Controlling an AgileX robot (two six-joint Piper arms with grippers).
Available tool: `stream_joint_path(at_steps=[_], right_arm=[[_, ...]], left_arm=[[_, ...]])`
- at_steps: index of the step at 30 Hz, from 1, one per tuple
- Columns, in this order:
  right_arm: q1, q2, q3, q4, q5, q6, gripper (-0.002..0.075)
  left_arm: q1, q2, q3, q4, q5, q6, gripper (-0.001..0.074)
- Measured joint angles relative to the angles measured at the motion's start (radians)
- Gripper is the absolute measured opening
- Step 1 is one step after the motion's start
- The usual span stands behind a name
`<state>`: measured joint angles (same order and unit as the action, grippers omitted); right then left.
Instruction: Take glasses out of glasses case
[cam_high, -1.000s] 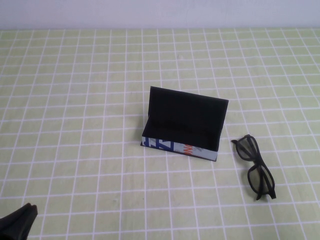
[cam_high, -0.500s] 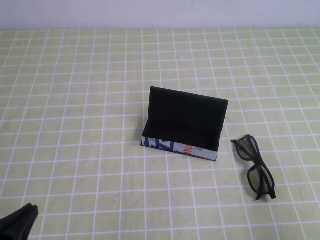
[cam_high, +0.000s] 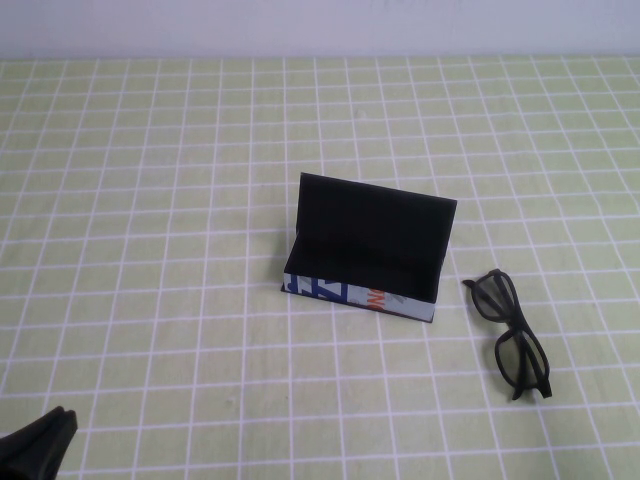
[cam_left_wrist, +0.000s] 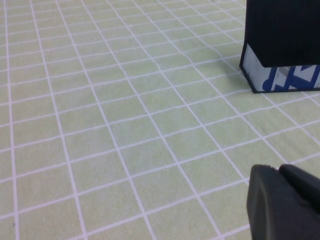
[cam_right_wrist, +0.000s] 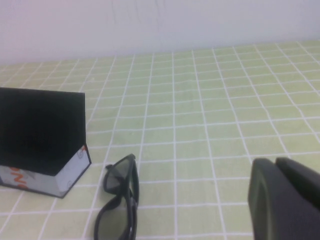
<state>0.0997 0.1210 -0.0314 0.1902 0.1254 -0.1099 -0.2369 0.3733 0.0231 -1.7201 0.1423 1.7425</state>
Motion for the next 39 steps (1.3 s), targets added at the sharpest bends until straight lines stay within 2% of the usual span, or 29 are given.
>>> stream_joint_path(at_steps=[4, 12, 39], right_arm=[[-0.016, -0.113, 0.007, -0.025, 0.128, -0.002, -0.0018], [-0.021, -0.128, 0.06, -0.012, 0.182, -0.002, -0.0018], [-0.023, -0.128, 0.06, -0.009, 0.187, -0.002, -0.0018]], left_arm=[[0.0, 0.0, 0.0, 0.0, 0.0, 0.0, -0.0004], [0.0, 0.0, 0.0, 0.0, 0.001, 0.0, -0.0004], [0.0, 0.0, 0.0, 0.0, -0.001, 0.0, -0.0004]])
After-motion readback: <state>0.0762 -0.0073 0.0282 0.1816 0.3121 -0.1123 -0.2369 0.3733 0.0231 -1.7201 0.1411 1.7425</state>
